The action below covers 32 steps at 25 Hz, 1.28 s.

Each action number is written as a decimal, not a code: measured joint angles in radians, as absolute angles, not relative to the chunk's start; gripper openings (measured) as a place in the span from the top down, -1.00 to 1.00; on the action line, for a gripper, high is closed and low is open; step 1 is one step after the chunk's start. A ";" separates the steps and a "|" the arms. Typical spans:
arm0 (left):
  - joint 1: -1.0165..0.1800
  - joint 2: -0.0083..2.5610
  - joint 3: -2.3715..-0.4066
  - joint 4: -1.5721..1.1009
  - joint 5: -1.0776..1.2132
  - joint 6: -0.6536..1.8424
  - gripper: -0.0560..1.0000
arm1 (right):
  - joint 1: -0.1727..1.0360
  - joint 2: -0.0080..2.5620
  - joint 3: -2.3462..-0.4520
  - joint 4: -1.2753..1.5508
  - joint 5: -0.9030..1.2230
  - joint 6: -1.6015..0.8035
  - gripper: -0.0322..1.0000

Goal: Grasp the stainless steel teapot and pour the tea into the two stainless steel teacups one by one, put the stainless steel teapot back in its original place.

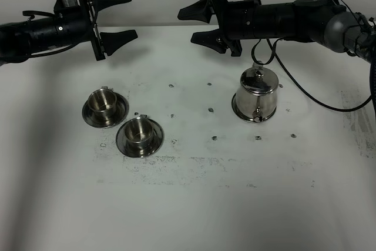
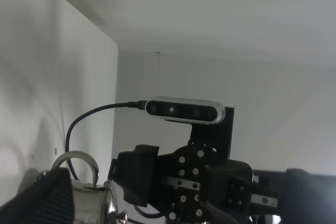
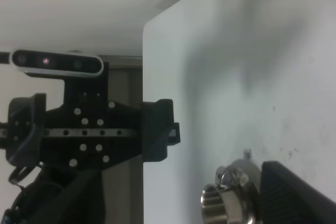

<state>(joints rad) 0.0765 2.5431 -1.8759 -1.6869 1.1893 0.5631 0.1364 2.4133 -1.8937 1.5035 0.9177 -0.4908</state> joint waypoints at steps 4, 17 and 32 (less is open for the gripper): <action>0.077 2.543 -1.877 -1.688 1.189 0.546 -0.54 | 0.136 2.413 -1.894 1.504 0.918 -0.491 -0.21; 0.068 2.543 -1.905 -1.706 1.189 0.543 -0.54 | 0.136 2.413 -1.894 1.504 0.920 -0.506 -0.21; 0.217 2.318 -1.905 -1.419 1.194 0.496 -0.54 | 0.031 2.382 -1.894 1.449 0.953 -0.551 -0.21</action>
<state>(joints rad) 0.2167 2.3185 -1.9054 -1.4193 1.1939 0.4959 0.0309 2.3824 -1.8937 1.4495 0.9529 -0.5511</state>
